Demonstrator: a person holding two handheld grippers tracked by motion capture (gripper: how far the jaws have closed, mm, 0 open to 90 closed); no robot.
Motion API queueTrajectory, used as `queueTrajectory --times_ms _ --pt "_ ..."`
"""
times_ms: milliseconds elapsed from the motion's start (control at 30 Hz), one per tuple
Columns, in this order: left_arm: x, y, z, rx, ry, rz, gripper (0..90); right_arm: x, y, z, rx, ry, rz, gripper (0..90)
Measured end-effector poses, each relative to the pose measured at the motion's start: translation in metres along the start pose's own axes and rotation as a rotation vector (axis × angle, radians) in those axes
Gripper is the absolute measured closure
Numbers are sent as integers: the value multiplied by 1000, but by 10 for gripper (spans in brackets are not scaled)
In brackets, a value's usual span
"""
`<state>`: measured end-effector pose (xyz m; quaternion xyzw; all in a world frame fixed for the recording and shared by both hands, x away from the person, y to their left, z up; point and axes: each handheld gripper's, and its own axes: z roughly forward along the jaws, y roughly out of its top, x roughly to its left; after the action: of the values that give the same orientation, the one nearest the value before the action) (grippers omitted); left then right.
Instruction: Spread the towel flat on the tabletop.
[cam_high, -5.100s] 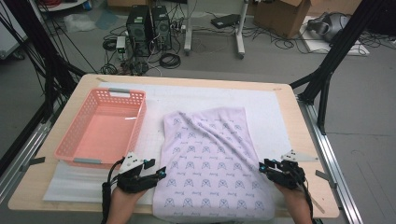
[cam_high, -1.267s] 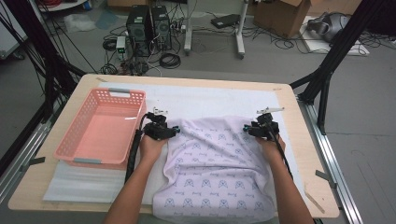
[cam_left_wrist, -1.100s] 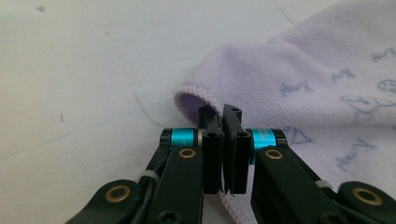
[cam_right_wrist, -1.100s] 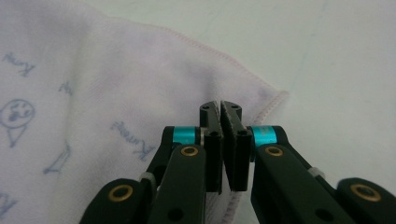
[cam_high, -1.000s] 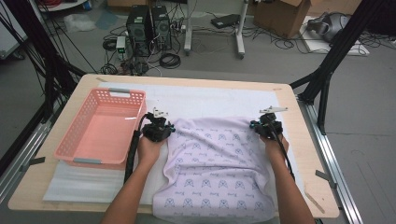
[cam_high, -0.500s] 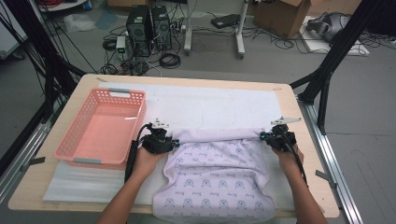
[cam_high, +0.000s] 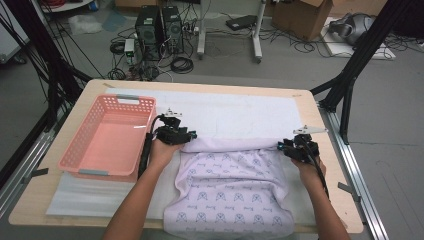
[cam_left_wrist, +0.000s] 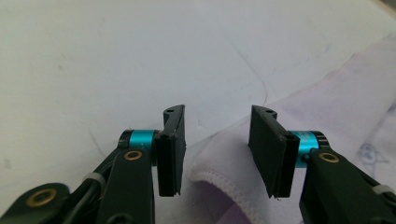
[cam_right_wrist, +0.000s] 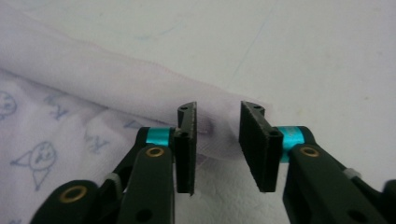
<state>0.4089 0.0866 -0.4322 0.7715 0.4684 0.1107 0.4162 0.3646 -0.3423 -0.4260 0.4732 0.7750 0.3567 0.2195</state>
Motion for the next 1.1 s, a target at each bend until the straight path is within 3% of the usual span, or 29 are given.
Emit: queueTrajectory --times_ms 67,133,167,233,267,300,367,467,533,667,867,967,1100 --pt "-2 -3 8 45 -3 -5 562 -2 1 -1 -16 -1 7 634" --pt "-7 -3 11 52 12 32 568 -5 1 -1 -14 -2 15 629" --pt "-8 -4 12 56 5 46 606 -5 1 -1 -14 -3 20 629" --pt "-12 -4 12 67 43 115 690 -6 1 0 -15 -2 26 628" --pt "-12 -4 11 70 47 134 787 -6 1 0 -14 0 27 628" --pt "-12 -4 11 71 46 116 835 -6 1 1 -17 1 26 628" --pt "-10 -2 9 39 94 122 846 -6 1 2 -19 1 27 627" --pt "-2 3 1 -97 191 53 847 -6 2 4 -27 5 28 611" --pt "5 5 -4 -154 233 31 847 -7 3 5 -34 8 56 604" --pt "14 1 -2 -115 227 12 846 -10 10 13 -56 17 95 582" --pt "14 1 0 -124 211 -3 844 -11 34 34 -54 14 117 540" --pt "14 0 2 -92 201 -20 845 -12 46 48 -39 11 110 534" --pt "16 2 2 -117 199 -63 845 -10 57 73 13 43 113 537"
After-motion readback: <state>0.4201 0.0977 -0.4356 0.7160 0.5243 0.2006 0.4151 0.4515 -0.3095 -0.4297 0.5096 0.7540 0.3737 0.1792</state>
